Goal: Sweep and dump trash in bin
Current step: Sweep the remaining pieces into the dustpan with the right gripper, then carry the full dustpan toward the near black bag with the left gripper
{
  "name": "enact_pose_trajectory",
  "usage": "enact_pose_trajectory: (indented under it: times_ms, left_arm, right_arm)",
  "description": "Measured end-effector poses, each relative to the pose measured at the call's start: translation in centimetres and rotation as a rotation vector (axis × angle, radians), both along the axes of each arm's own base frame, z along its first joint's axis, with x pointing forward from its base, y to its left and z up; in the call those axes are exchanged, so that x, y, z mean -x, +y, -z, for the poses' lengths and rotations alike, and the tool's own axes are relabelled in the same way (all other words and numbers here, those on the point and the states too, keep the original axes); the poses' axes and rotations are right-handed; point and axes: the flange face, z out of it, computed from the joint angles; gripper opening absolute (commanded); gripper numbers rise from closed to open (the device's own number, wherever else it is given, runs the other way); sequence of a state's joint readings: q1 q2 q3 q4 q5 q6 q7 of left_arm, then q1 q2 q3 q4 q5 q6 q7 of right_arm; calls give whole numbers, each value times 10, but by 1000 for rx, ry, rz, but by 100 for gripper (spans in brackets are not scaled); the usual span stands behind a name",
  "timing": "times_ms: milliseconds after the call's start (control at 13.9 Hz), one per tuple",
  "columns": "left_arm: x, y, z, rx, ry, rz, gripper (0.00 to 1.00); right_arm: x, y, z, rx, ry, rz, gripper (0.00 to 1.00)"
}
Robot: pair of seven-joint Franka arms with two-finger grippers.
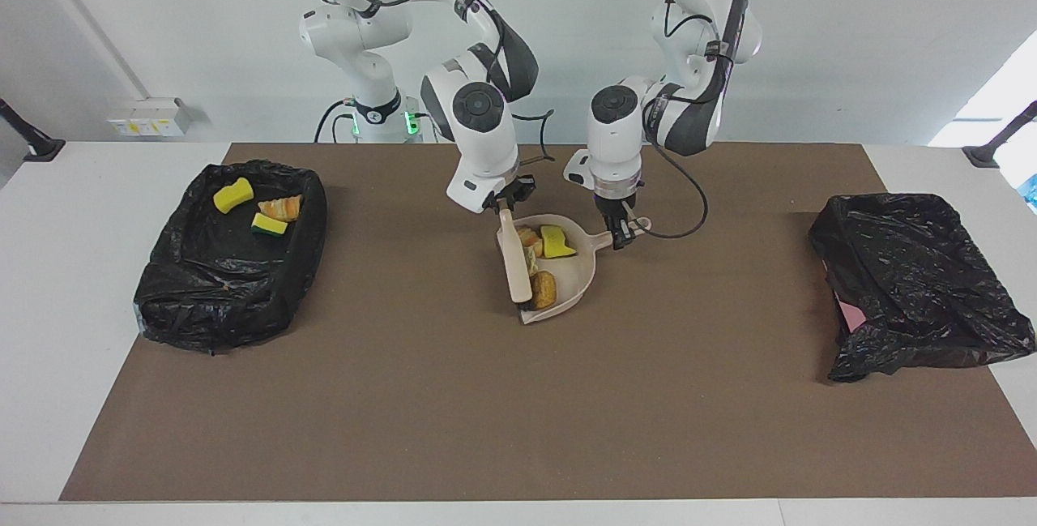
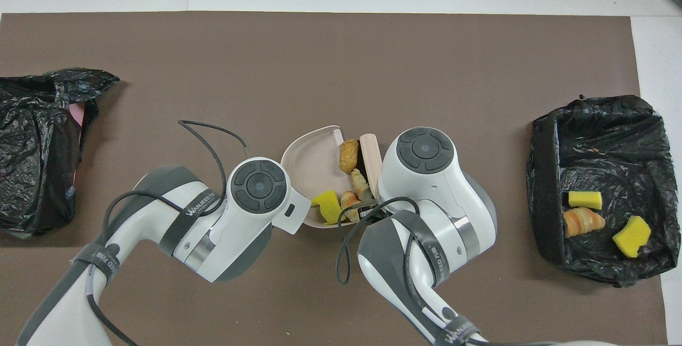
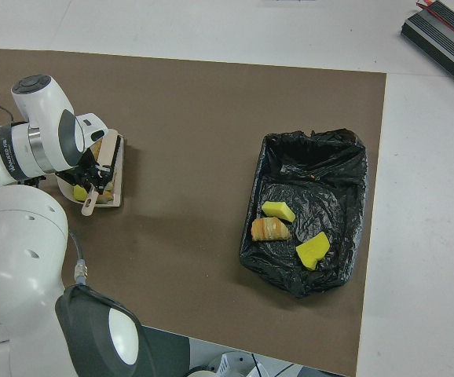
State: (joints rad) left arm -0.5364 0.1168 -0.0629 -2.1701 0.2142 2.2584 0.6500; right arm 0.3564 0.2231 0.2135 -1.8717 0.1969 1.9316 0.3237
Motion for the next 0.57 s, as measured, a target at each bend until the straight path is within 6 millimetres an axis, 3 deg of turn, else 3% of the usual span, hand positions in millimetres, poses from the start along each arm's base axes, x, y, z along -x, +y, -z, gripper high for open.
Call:
enact_pose_trajectory:
  times_ms: [287,431,574]
  left_arm:
    - [-2,1,2,17,-10,-5,0]
    - [-5,3,3,26,-12,-12,0]
    - [-10,9,3,32,-15,-17,0]
  right_arm:
    - [-2,11,-7,-39,6,35,0]
    - [-15,-7,-26,-40,5,64,0]
    - [-26,-40,-49,-32,4,88,0]
